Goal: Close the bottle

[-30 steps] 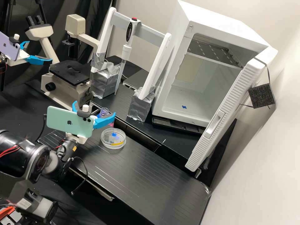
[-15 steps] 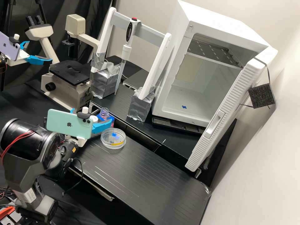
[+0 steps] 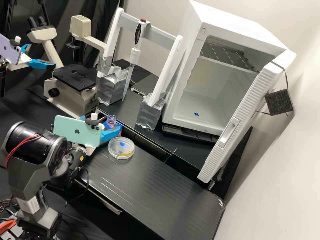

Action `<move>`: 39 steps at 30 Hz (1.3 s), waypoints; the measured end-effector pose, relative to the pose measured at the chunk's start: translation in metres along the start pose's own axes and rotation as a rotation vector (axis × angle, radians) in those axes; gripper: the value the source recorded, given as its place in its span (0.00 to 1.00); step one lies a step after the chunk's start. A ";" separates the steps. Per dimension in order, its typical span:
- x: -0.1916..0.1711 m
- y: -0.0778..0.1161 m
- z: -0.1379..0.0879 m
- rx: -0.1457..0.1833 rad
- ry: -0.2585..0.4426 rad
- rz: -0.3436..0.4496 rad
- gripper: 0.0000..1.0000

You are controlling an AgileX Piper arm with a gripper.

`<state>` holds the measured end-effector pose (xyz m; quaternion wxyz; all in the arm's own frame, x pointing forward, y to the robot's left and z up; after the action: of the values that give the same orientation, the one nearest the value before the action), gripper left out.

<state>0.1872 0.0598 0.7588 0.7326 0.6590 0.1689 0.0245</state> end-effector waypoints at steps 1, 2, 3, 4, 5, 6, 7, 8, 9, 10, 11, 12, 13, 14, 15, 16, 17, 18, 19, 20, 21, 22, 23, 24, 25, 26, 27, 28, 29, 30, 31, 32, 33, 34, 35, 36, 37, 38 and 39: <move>0.000 0.000 0.000 0.001 0.000 0.000 0.00; 0.000 0.000 0.000 0.001 -0.001 0.001 0.00; 0.000 0.000 0.000 0.005 -0.001 0.001 0.00; 0.000 0.000 0.000 0.007 -0.001 0.001 0.00; 0.000 0.000 0.000 0.012 0.000 0.000 0.00; 0.000 0.000 0.000 0.012 0.000 0.000 0.00; 0.000 0.000 0.000 0.012 0.000 0.000 0.00; 0.000 0.000 0.000 0.014 0.000 0.000 0.00; 0.000 0.000 0.000 0.018 0.000 0.000 0.00; 0.000 0.000 0.000 0.018 0.000 0.000 0.00; 0.000 0.000 0.000 0.018 0.000 0.000 0.00; 0.000 0.000 0.000 0.018 0.000 0.000 0.00; 0.000 0.000 0.000 0.018 0.000 0.000 0.00; 0.000 0.000 0.000 0.018 0.000 0.000 0.00; 0.000 0.000 0.000 0.018 0.000 0.000 0.00; 0.000 0.000 0.000 0.018 0.000 0.000 0.00; 0.000 0.001 0.001 0.018 -0.002 0.002 0.00; 0.000 0.001 0.001 0.017 -0.001 0.001 0.00; 0.000 0.001 0.001 0.017 -0.004 0.004 0.00; 0.000 0.001 0.002 0.017 -0.006 0.005 0.00; 0.000 0.002 0.002 0.017 -0.008 0.006 0.00; 0.000 0.002 0.002 0.017 -0.009 0.007 0.00; 0.000 0.002 0.003 0.017 -0.011 0.009 0.00; 0.000 0.002 0.003 0.015 -0.009 0.008 0.00; 0.000 0.002 0.003 0.014 -0.007 0.006 0.00; 0.000 0.003 0.003 0.016 -0.006 0.004 0.00; 0.000 0.003 0.003 0.017 -0.004 0.002 0.00; -0.001 0.002 0.004 0.016 -0.004 0.000 0.00; -0.002 0.002 0.004 0.021 -0.004 -0.007 0.00; -0.004 0.001 0.005 0.029 -0.005 -0.010 0.00; -0.005 0.001 0.005 0.032 -0.005 -0.010 0.00; -0.007 0.001 0.004 0.032 -0.005 -0.010 0.00; -0.009 0.001 0.004 0.032 -0.004 -0.009 0.00; -0.009 0.001 0.004 0.032 -0.004 -0.009 0.00; -0.010 0.001 0.004 0.031 -0.003 -0.008 0.00; -0.011 0.001 0.004 0.031 -0.003 -0.007 0.00; -0.011 0.001 0.004 0.031 -0.002 -0.007 0.00; -0.012 0.001 0.004 0.031 -0.003 -0.007 0.00; -0.012 0.001 0.004 0.031 -0.003 -0.007 0.00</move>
<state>0.1774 0.0532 0.7628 0.7224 0.6698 0.1706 0.0185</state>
